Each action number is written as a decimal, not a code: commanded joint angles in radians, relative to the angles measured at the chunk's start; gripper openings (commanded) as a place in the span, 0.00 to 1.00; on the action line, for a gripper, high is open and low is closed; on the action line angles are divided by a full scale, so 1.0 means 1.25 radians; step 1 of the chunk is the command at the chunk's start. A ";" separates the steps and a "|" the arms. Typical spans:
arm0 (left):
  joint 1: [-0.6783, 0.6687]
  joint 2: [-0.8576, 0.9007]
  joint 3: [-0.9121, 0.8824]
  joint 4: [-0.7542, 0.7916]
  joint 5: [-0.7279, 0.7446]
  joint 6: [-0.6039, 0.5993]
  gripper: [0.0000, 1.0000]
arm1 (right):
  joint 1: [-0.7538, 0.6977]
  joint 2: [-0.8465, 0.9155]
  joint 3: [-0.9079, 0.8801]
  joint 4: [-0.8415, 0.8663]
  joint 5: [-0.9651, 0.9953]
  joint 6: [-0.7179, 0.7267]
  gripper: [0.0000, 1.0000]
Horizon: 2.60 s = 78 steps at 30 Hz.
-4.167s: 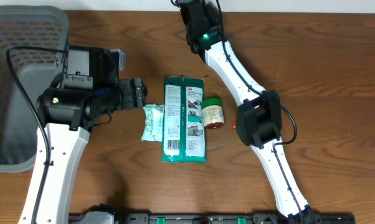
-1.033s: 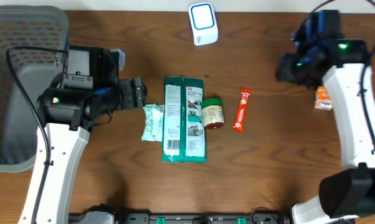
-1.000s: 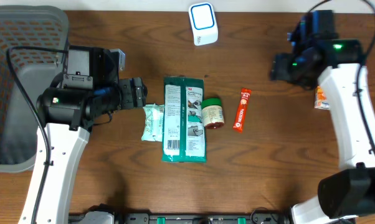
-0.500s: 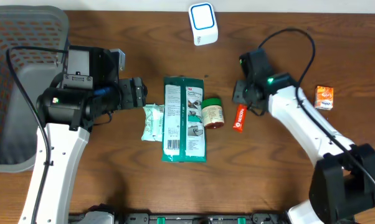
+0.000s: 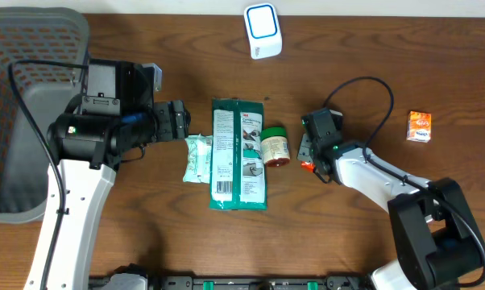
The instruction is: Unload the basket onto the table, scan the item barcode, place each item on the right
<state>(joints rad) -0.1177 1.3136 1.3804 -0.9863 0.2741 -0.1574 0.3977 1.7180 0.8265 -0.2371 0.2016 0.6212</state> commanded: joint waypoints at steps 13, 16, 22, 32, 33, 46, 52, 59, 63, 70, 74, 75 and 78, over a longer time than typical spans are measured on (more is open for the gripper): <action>0.001 -0.001 0.010 -0.001 -0.008 -0.001 0.84 | -0.009 0.013 -0.016 -0.023 0.034 -0.125 0.44; 0.001 -0.001 0.010 -0.001 -0.008 -0.001 0.85 | -0.009 0.013 -0.016 -0.044 0.035 -0.143 0.54; 0.001 -0.001 0.010 -0.001 -0.008 -0.001 0.84 | -0.009 0.013 -0.016 -0.038 0.043 -0.238 0.55; 0.001 -0.001 0.010 -0.001 -0.008 -0.001 0.84 | -0.009 0.006 0.160 -0.137 0.006 -0.376 0.51; 0.001 -0.001 0.010 -0.001 -0.008 -0.001 0.85 | -0.009 0.006 0.172 -0.139 0.005 -0.376 0.49; 0.001 -0.001 0.010 -0.001 -0.008 -0.001 0.84 | -0.010 0.118 0.164 -0.070 0.042 -0.375 0.35; 0.001 -0.001 0.010 -0.001 -0.008 -0.002 0.84 | -0.010 0.157 0.164 -0.070 0.042 -0.375 0.29; 0.001 -0.001 0.010 -0.001 -0.008 -0.002 0.85 | -0.010 0.172 0.164 -0.071 0.042 -0.371 0.26; 0.001 -0.001 0.010 -0.001 -0.008 -0.001 0.84 | -0.010 0.173 0.164 -0.071 0.042 -0.369 0.22; 0.001 -0.001 0.010 -0.001 -0.008 -0.002 0.84 | -0.010 0.169 0.165 -0.076 0.041 -0.369 0.01; 0.001 -0.001 0.010 -0.001 -0.008 -0.001 0.85 | -0.015 0.110 0.177 -0.099 -0.017 -0.369 0.01; 0.001 -0.001 0.010 -0.001 -0.008 -0.001 0.84 | -0.017 0.095 0.181 -0.103 -0.038 -0.369 0.01; 0.001 -0.001 0.010 0.000 -0.008 -0.002 0.84 | -0.043 0.015 0.188 -0.130 -0.142 -0.356 0.01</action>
<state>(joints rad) -0.1177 1.3136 1.3804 -0.9863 0.2737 -0.1574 0.3721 1.8462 1.0473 -0.3801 0.1982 0.1551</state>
